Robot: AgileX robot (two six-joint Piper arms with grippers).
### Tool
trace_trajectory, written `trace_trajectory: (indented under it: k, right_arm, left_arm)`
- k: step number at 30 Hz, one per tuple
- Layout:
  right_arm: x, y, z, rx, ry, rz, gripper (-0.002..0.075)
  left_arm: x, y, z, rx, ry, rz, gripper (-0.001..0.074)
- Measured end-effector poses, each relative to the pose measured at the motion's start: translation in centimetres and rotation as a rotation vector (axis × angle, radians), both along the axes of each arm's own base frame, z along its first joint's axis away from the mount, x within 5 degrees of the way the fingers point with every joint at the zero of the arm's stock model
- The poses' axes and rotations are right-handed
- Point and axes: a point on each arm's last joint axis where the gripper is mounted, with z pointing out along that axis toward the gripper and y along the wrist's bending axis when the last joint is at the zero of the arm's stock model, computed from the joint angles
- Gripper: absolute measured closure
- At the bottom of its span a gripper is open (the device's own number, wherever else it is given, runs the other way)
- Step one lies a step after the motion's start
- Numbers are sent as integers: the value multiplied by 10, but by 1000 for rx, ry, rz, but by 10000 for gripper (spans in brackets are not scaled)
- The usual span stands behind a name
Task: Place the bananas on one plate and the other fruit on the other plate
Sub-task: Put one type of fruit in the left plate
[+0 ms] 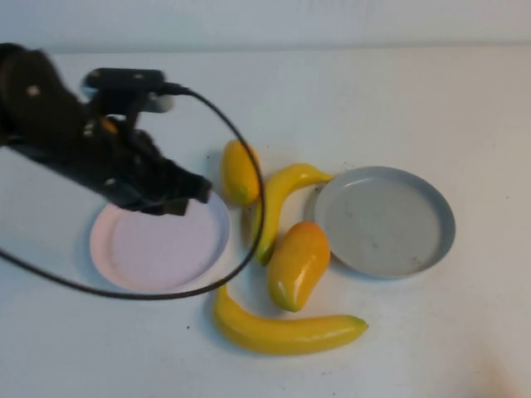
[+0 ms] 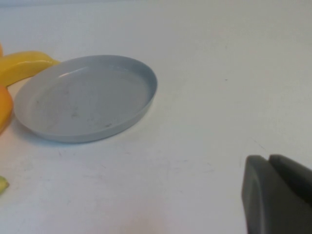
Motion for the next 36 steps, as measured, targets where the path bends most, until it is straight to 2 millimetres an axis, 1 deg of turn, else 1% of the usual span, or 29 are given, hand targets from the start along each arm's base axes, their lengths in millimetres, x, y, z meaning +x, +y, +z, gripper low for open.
trace_trajectory:
  k: [2,5,8,10,12,15,20,22,23,25,27,30,31,32,34,36]
  right_arm:
    - [0,0,0,0,0,0,741]
    - [0,0,0,0,0,0,741]
    - [0,0,0,0,0,0,741]
    - [0,0,0,0,0,0,741]
    - [0,0,0,0,0,0,741]
    - [0,0,0,0,0,0,741]
    - [0,0,0,0,0,0,741]
    - [0,0,0,0,0,0,741]
    - [0,0,0,0,0,0,741]
    - [0,0,0,0,0,0,741]
    - [0,0,0,0,0,0,741]
    - [0,0,0,0,0,0,741]
    - [0,0,0,0,0,0,741]
    - [0,0,0,0,0,0,741]
    - [0,0,0,0,0,0,741]
    - [0,0,0,0,0,0,742]
  left_arm:
    - [14,-28,-3,11,11,-69,740]
    - [27,-73,-18,73,68,-190,740]
    - [28,-116,-32,162,107,-315,740]
    - [28,-137,-38,214,115,-368,740]
    - [25,-154,-43,253,118,-402,740]
    - [23,-164,-41,254,110,-409,740]
    - [24,-163,-41,259,115,-406,736]
    - [24,-163,-41,265,107,-429,704]
    - [24,-163,-41,267,104,-438,668]
    - [24,-163,-41,270,101,-448,568]
    - [24,-163,-41,271,100,-451,412]
    - [25,-164,-42,262,89,-444,201]
    - [26,-165,-44,261,90,-440,157]
    - [27,-166,-46,260,93,-433,129]
    - [29,-167,-54,270,108,-428,99]
    - [31,-168,-62,288,118,-426,87]
